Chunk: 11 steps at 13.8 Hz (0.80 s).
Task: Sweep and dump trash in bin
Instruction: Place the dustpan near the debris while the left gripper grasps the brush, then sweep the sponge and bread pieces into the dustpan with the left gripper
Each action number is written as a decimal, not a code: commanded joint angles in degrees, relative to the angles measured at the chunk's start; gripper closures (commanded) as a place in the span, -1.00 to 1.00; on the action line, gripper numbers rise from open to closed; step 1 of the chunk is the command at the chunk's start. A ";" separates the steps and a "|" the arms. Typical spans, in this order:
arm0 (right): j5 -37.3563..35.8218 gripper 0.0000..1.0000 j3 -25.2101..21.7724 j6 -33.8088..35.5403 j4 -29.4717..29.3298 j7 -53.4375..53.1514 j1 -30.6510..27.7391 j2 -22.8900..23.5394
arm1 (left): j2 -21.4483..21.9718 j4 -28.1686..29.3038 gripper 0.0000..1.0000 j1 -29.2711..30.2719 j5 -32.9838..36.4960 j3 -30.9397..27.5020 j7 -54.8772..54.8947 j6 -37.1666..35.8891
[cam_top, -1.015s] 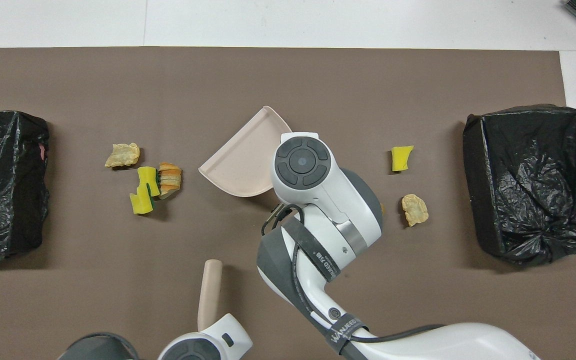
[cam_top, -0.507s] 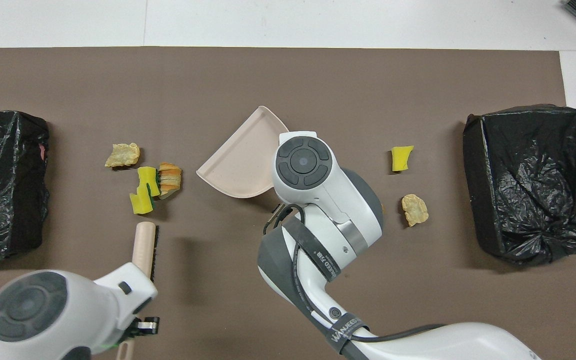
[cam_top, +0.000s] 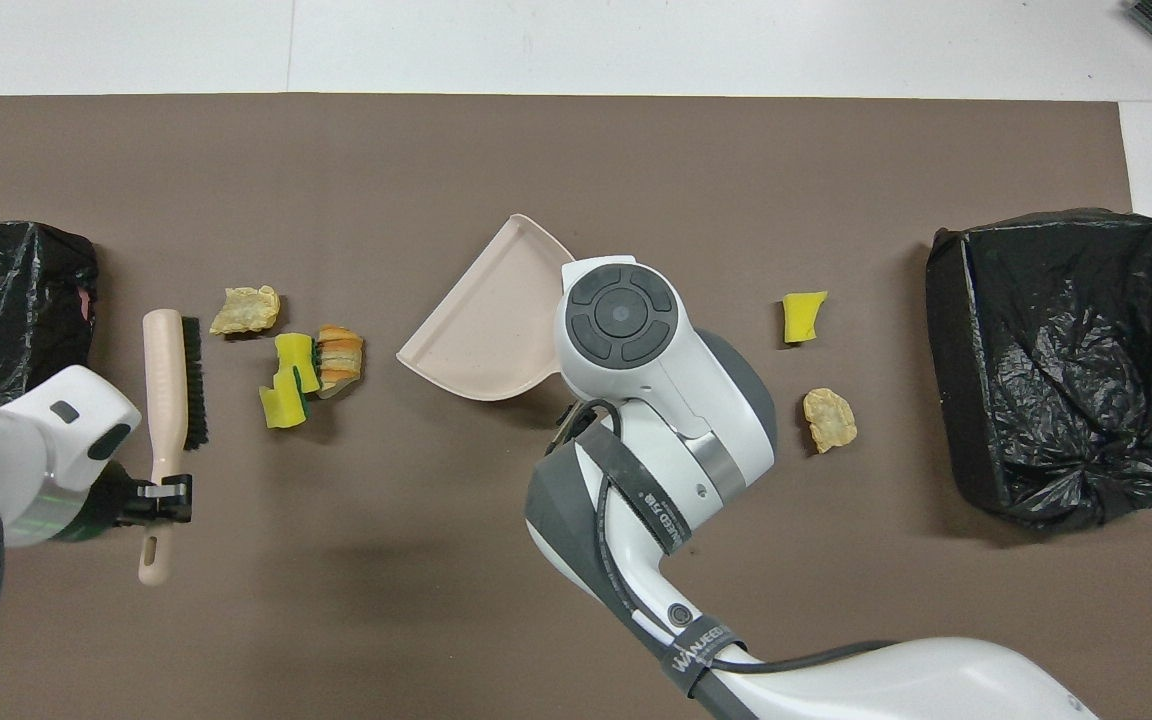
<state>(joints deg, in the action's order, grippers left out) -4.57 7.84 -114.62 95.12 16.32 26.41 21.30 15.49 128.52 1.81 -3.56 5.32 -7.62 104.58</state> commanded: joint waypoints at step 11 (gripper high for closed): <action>-0.35 1.00 0.42 -1.39 0.50 13.78 -1.63 0.84 | -12.06 1.81 1.00 2.60 0.58 0.92 2.08 13.28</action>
<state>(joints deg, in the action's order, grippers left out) -4.69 7.80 -114.74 95.19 23.11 25.42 22.39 2.33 127.78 6.89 -3.51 6.64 -4.74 115.59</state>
